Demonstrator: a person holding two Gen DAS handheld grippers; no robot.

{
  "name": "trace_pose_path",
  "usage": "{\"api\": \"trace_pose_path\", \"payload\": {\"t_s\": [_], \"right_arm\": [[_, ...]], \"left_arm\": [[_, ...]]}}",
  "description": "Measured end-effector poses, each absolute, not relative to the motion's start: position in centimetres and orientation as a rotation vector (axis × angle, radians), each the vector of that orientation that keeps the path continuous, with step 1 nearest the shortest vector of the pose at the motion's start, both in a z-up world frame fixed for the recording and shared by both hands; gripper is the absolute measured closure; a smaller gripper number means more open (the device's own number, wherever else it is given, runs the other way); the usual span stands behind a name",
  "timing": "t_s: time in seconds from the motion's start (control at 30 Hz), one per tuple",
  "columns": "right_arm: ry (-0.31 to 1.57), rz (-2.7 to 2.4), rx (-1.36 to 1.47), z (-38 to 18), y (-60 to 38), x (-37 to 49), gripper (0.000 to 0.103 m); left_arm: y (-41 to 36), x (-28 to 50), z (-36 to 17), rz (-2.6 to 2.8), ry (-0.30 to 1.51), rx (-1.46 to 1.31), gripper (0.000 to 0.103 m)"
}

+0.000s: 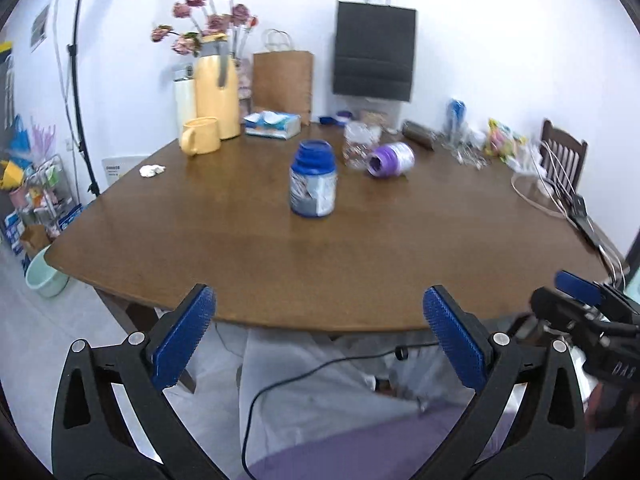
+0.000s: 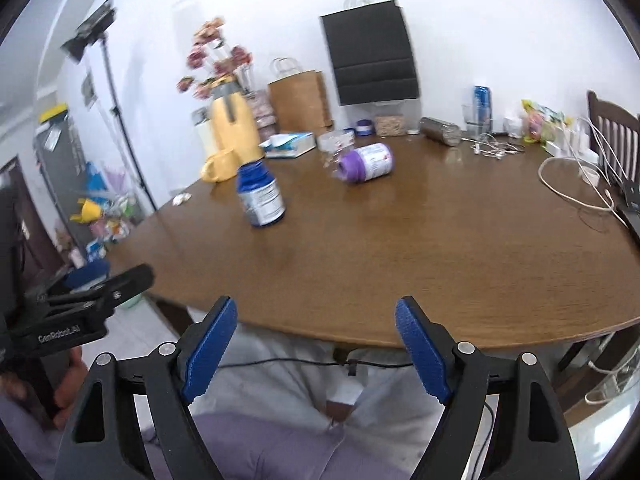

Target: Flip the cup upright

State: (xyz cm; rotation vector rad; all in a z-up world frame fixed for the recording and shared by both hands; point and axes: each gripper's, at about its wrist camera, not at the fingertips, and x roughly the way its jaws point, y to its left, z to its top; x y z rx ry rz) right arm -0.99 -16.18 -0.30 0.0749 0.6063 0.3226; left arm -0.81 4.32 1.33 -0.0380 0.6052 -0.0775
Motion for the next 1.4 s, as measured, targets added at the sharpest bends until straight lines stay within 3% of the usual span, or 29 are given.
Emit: {"api": "trace_pose_path", "payload": {"t_s": [1.4], "right_arm": [[0.634, 0.306, 0.067, -1.15, -15.90, -0.20, 0.017]], "left_arm": [[3.99, -1.65, 1.06, -0.074, 0.610, -0.029, 0.000]]}}
